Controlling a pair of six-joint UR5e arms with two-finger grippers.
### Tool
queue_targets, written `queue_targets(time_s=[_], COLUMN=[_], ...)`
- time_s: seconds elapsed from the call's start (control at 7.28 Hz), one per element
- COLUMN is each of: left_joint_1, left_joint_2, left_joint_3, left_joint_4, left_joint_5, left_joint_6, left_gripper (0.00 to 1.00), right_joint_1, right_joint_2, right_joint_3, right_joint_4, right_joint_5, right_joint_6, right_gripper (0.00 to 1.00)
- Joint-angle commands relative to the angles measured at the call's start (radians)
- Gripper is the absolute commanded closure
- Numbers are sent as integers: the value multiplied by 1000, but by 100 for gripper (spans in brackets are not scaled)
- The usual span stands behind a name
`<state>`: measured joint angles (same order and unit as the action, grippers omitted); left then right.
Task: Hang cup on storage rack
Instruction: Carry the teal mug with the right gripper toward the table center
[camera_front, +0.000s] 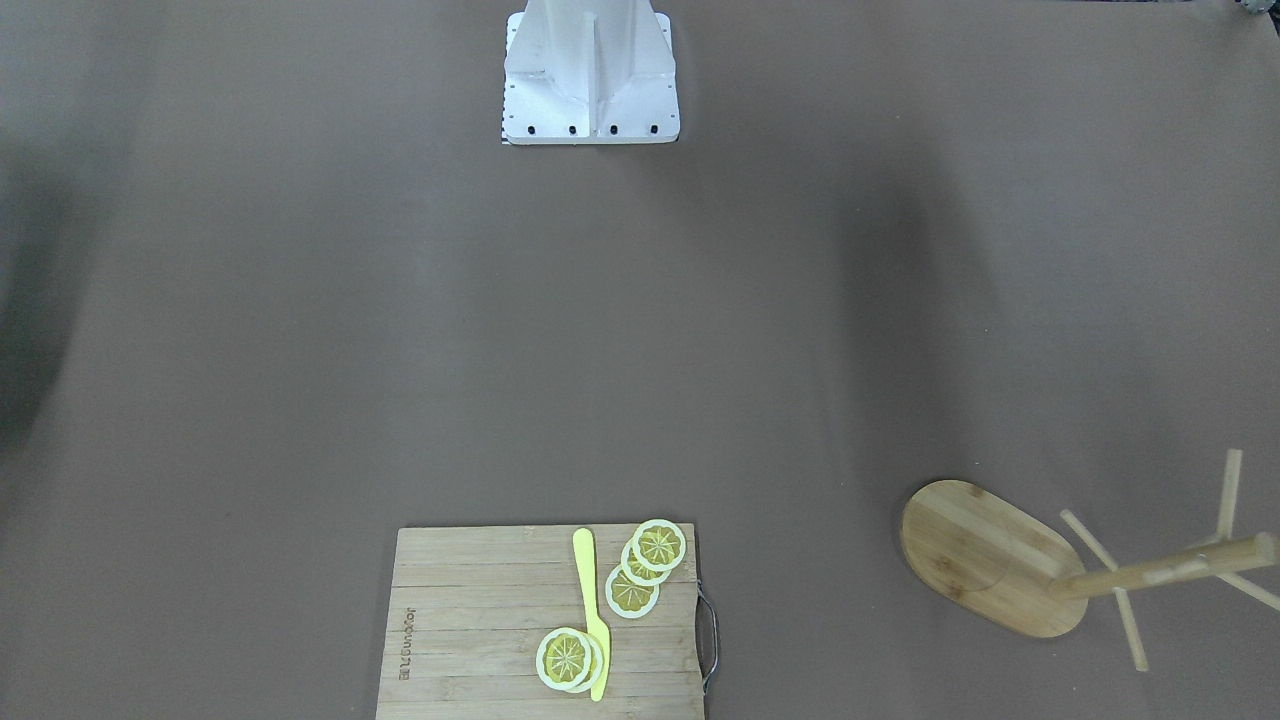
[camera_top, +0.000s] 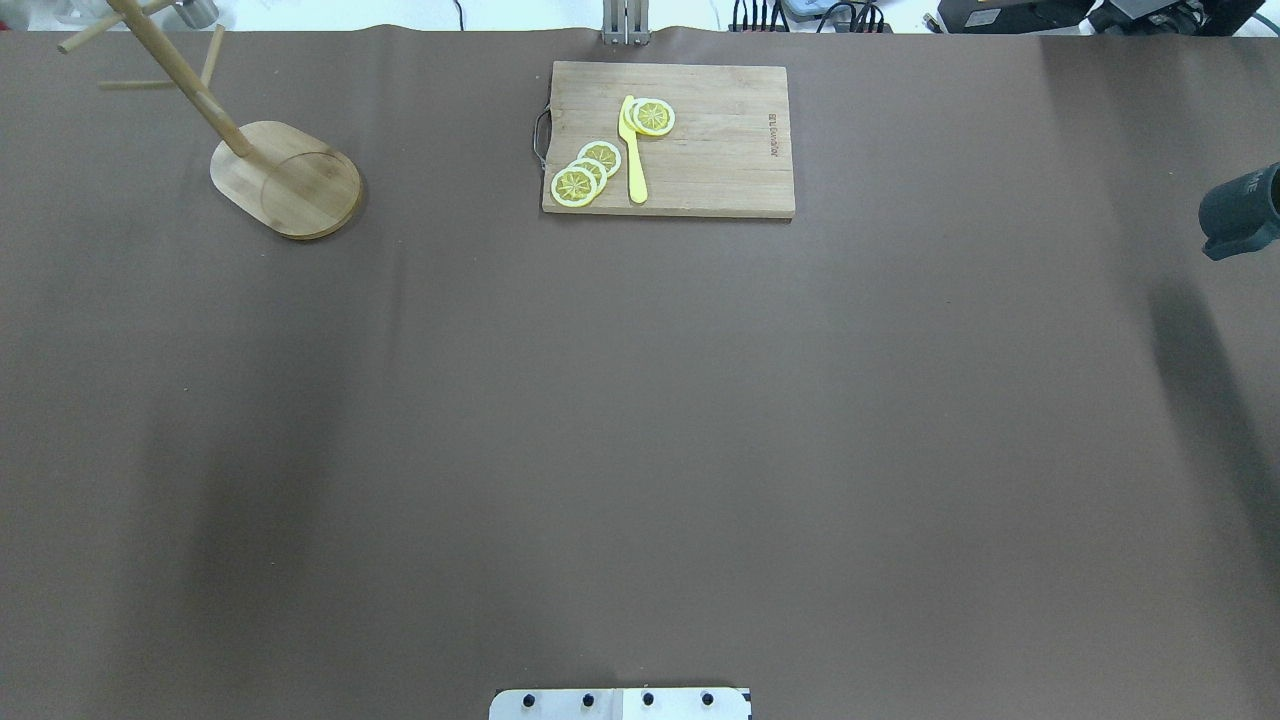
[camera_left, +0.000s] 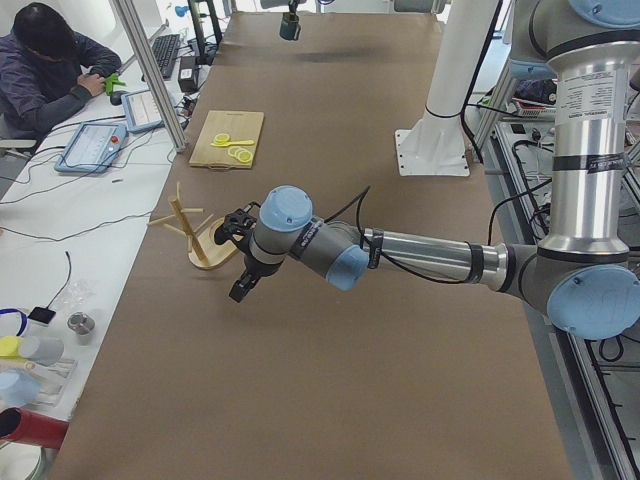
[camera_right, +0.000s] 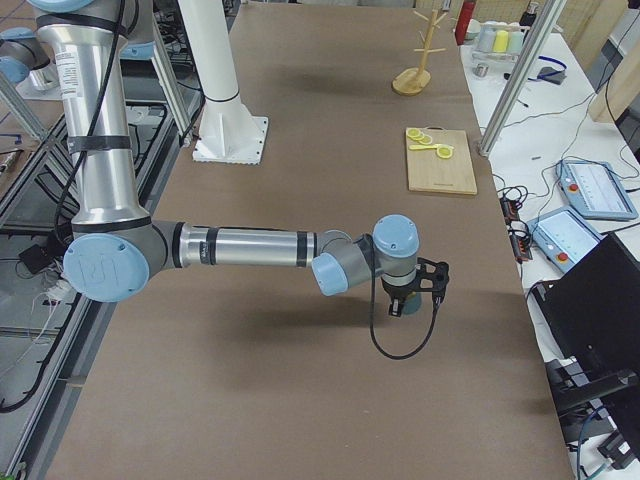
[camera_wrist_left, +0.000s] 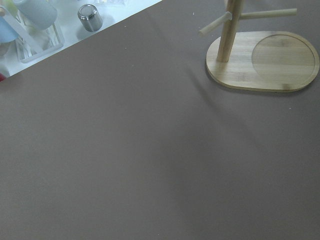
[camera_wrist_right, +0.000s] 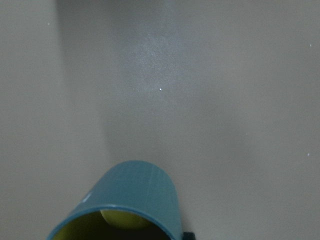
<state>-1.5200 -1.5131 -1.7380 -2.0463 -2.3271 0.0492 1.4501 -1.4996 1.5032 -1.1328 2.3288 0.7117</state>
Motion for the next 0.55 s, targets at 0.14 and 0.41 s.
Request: queue_targets(time_s=[0.14, 0.41], left_joint_1=[1, 0], left_joint_2=[4, 4], left_joint_3=[2, 3], left_joint_4=[0, 0], left_joint_5=[0, 0], left_joint_6=[0, 0], left_gripper=[1, 1], right_joint_1=[-110, -267], right_joint_2=[-42, -22], right_joint_3=[193, 313], right_joint_4=[-1, -5], right_joint_5=[-6, -103], right_joint_6=[431, 669], right_gripper=[100, 100])
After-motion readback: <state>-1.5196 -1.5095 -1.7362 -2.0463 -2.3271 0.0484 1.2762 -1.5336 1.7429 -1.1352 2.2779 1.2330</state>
